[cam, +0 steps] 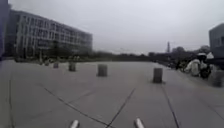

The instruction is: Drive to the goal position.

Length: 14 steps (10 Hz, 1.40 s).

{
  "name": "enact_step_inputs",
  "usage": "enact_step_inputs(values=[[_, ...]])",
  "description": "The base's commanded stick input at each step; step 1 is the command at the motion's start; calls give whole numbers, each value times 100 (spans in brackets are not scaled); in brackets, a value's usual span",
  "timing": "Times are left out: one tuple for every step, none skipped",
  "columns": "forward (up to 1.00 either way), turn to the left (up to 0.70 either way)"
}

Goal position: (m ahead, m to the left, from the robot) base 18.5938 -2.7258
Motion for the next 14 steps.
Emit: enact_step_inputs(values=[[98,-11],[98,0],[98,0],[98,0],[98,0],[98,0],[98,0],[98,0],[98,0],[98,0],[98,0],[98,-7],[98,-39],[98,-39]])
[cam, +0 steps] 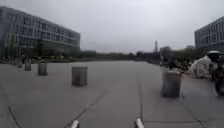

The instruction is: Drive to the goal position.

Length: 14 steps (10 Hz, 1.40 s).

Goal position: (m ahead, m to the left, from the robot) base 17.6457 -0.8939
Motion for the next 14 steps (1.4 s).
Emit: enact_step_inputs(values=[[98,-39],[98,-39],[98,-39],[98,-39],[98,-39],[98,-27],[98,0],[97,0],[95,0],[96,0],[97,0],[98,0],[98,0],[98,-10]])
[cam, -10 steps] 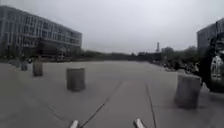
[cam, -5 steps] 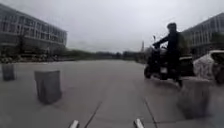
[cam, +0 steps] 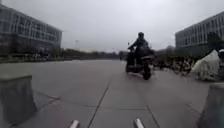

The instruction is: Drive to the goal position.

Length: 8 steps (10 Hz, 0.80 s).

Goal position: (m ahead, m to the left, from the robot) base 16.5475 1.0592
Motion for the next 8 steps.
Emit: enact_step_inputs(values=[[98,-31],[98,-27],[98,-5],[97,0],[97,0],[97,0],[97,0],[97,0]])
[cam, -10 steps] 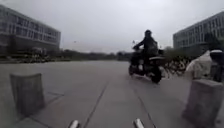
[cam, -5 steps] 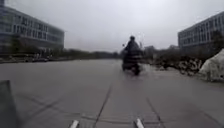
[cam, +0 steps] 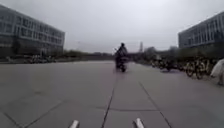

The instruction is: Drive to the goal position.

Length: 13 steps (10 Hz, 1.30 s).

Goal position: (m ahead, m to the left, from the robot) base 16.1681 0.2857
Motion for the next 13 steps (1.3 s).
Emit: enact_step_inputs(values=[[98,0],[98,0],[98,0],[98,0],[98,0],[98,0],[98,0],[98,0],[98,0],[98,0],[98,0],[98,0],[98,0]])
